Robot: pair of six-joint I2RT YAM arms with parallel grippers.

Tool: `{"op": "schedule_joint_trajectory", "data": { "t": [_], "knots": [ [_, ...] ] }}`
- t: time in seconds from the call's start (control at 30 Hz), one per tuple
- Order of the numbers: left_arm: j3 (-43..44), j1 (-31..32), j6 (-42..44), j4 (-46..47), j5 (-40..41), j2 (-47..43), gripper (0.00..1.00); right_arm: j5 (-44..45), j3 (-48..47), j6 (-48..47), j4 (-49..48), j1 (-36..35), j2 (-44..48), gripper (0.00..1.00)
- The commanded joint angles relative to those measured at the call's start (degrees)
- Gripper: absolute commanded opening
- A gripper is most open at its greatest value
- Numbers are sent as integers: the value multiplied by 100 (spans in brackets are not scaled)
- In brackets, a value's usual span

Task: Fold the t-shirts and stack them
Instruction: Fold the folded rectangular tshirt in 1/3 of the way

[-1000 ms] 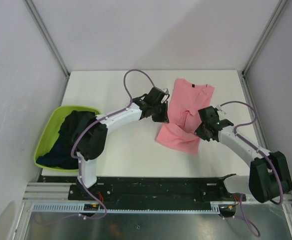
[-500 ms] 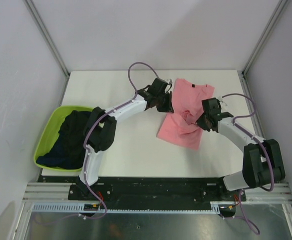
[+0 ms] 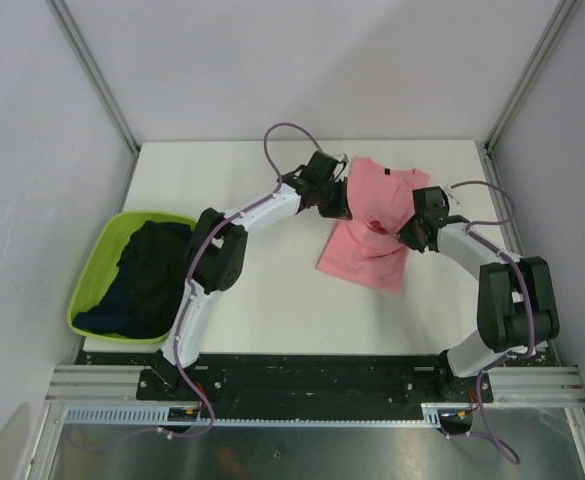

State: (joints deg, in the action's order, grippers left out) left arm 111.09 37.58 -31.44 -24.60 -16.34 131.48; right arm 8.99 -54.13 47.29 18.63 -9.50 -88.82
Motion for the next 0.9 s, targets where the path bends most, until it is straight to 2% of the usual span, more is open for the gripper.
{"op": "schedule_joint_trajectory", "data": {
  "t": [0.0,0.4,0.43,0.47,0.5,0.6,0.67,0.73,0.77,0.8,0.87],
  "knots": [
    [423,-145,46,79,-71,176,0,-82,-275,-140,-337,140,-209,0],
    [669,-277,11,85,-110,513,0,-256,-402,-241,-495,395,-503,0],
    [699,-282,22,77,-152,542,0,-270,-412,-252,-489,404,-517,1],
    [723,-284,36,73,-200,561,2,-286,-431,-262,-460,418,-520,7],
    [727,-294,56,80,-237,562,10,-285,-458,-272,-419,433,-504,16],
    [685,-326,195,85,-224,410,49,-259,-559,-408,-298,506,-283,44],
    [611,-369,289,78,-184,208,66,-183,-699,-511,-136,547,-100,52],
    [467,-399,369,80,-126,-25,71,-158,-841,-581,96,548,36,52],
    [392,-409,394,84,-116,-131,70,-168,-865,-589,193,507,90,50],
    [324,-409,416,81,-160,-201,68,-156,-881,-598,277,430,135,46],
    [191,-399,412,81,-388,-279,55,-68,-891,-596,421,174,149,32]
  ]
}}
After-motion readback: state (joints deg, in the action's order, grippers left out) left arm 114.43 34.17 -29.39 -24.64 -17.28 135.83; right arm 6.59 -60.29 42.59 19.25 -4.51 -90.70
